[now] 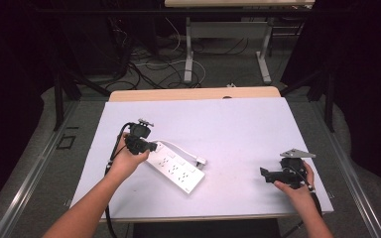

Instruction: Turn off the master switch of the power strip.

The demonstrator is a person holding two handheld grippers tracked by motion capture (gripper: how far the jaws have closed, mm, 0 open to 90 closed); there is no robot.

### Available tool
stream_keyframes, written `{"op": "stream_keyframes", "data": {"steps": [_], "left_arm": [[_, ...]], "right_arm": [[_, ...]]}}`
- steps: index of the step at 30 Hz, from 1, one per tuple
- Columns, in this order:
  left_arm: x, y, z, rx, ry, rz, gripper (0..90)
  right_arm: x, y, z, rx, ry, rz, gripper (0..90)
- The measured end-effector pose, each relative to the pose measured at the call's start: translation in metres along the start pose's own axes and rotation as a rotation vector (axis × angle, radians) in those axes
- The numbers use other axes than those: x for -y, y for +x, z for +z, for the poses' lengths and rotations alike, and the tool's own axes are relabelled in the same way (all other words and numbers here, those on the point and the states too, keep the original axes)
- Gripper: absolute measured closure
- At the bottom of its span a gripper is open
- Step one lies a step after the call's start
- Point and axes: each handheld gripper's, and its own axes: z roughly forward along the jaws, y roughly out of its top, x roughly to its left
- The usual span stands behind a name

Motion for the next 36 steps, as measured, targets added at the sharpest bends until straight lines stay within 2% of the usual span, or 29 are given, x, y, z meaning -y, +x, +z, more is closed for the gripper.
{"op": "stream_keyframes", "data": {"steps": [7,8,10,20,25,26,27,29,36], "left_arm": [[-0.002,0.001,0.007,0.005,0.003,-0.003,90.0],[-0.002,0.001,0.008,0.004,0.003,-0.018,90.0],[-0.002,0.002,0.009,0.003,0.012,-0.007,90.0],[-0.005,0.005,0.017,-0.001,0.034,-0.021,90.0],[-0.009,0.006,0.023,-0.01,0.027,-0.023,90.0],[-0.009,0.005,0.025,-0.012,0.021,-0.044,90.0],[-0.01,0.006,0.026,-0.015,0.02,-0.035,90.0],[-0.011,0.006,0.029,-0.022,0.025,-0.031,90.0],[-0.014,0.011,0.038,-0.032,0.043,-0.054,90.0]], "right_arm": [[0.0,0.0,0.0,0.0,0.0,0.001,1.3],[0.0,0.0,0.0,0.001,0.0,0.0,1.3],[0.0,0.001,0.0,-0.002,0.005,0.004,1.3],[0.0,0.001,0.001,-0.004,0.006,-0.004,1.3],[0.001,0.001,0.001,-0.004,0.01,-0.006,1.3],[0.001,0.001,0.001,-0.003,0.01,-0.007,1.3],[0.001,0.001,0.001,-0.004,0.009,-0.007,1.3],[0.001,0.001,0.001,-0.004,0.009,-0.007,1.3],[0.001,0.001,0.001,-0.005,0.011,0.002,1.3]]}}
